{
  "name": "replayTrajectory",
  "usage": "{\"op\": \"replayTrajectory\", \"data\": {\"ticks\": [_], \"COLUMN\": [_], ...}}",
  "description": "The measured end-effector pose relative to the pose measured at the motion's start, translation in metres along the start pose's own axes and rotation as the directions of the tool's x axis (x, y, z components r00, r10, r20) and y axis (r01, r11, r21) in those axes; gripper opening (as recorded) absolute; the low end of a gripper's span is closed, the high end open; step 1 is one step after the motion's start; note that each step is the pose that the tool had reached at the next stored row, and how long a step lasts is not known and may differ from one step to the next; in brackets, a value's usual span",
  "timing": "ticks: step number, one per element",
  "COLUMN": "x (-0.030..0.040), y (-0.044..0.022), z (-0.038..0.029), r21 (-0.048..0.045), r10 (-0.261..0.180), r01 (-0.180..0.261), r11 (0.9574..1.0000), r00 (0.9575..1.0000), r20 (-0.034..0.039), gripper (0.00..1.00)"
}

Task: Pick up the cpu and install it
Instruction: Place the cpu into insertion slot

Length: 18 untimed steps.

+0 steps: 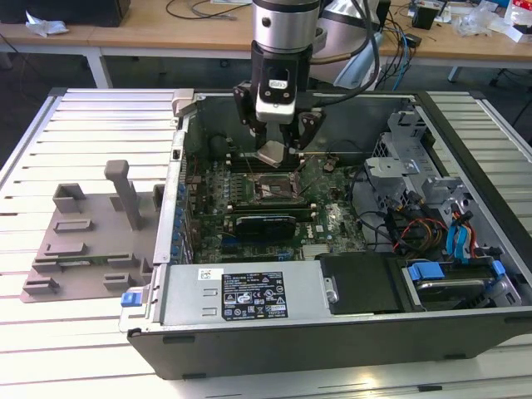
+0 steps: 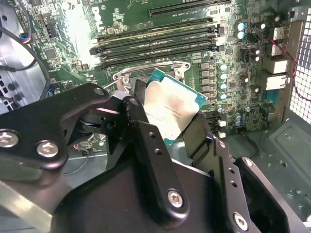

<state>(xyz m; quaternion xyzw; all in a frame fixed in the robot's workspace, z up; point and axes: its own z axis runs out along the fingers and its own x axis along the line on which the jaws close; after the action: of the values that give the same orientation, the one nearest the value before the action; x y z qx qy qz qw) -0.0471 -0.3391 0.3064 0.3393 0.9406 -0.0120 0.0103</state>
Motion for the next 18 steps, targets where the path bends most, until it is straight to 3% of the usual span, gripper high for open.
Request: {"op": "replayTrajectory", "data": {"ticks": [4, 8, 12, 14, 18], "x": [0.0, 0.0, 0.0, 0.0, 0.0], "y": [0.0, 0.0, 0.0, 0.0, 0.0], "z": [0.0, 0.0, 0.0001, 0.0001, 0.0001], "r21": [0.0008, 0.0026, 0.0046, 0.0059, 0.0074], "r10": [0.029, 0.091, 0.16, 0.202, 0.249], "r01": [-0.029, -0.091, -0.16, -0.202, -0.249], "r11": [0.9996, 0.9958, 0.987, 0.9793, 0.9685], "r00": [0.9996, 0.9958, 0.987, 0.9793, 0.9685], "r20": [-0.0004, -0.0013, -0.0022, -0.0026, -0.003], "gripper": [0.55, 0.55, 0.55, 0.55, 0.55]}}
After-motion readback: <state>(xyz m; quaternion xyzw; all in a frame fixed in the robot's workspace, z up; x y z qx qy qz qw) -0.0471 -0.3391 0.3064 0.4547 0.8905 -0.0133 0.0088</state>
